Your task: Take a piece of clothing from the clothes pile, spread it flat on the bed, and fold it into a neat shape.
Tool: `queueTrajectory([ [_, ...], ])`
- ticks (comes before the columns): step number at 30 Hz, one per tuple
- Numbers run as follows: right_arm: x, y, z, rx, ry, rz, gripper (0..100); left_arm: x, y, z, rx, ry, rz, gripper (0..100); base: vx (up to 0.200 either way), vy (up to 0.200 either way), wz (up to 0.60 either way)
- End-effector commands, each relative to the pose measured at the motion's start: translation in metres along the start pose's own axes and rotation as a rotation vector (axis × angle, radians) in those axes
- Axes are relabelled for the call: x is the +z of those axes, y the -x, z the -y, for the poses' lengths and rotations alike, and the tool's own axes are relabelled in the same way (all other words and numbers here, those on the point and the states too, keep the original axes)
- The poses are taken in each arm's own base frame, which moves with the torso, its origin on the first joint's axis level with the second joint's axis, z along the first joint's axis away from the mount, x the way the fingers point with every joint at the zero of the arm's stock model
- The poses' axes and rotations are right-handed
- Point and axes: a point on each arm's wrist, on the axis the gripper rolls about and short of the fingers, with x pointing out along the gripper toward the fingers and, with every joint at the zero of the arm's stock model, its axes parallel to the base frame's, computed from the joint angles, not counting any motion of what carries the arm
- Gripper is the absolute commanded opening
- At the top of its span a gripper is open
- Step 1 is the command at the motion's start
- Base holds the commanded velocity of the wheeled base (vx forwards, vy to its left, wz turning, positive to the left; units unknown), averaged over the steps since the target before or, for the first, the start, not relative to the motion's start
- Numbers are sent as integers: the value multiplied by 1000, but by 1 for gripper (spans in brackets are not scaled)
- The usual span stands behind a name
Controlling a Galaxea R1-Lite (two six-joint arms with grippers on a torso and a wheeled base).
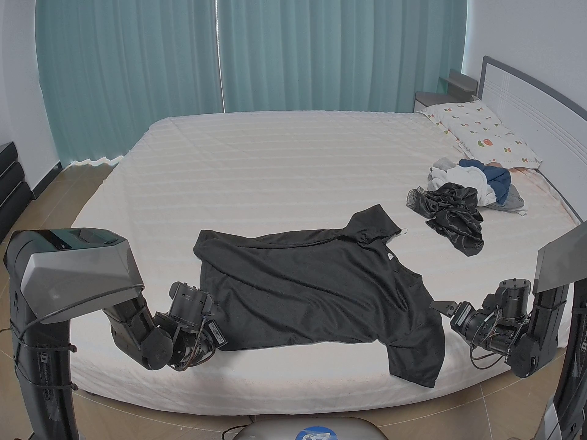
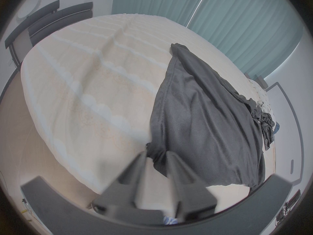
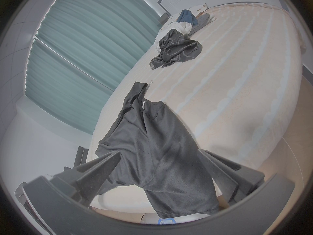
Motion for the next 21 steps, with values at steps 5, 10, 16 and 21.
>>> queueTrajectory([
  [5, -7, -10, 12, -39, -10, -32, 100, 10, 13, -20, 45, 51, 9, 0, 0, 0, 0],
  [10, -8, -17, 16, -46, 0, -37, 100, 25, 27, -41, 72, 112, 34, 0, 0, 0, 0],
  [16, -9, -31, 19, -41, 5, -33, 100, 31, 26, -55, 85, 155, 10, 0, 0, 0, 0],
  [21, -7, -39, 20, -27, 7, -22, 100, 31, 26, -55, 72, 155, -6, 0, 0, 0, 0],
])
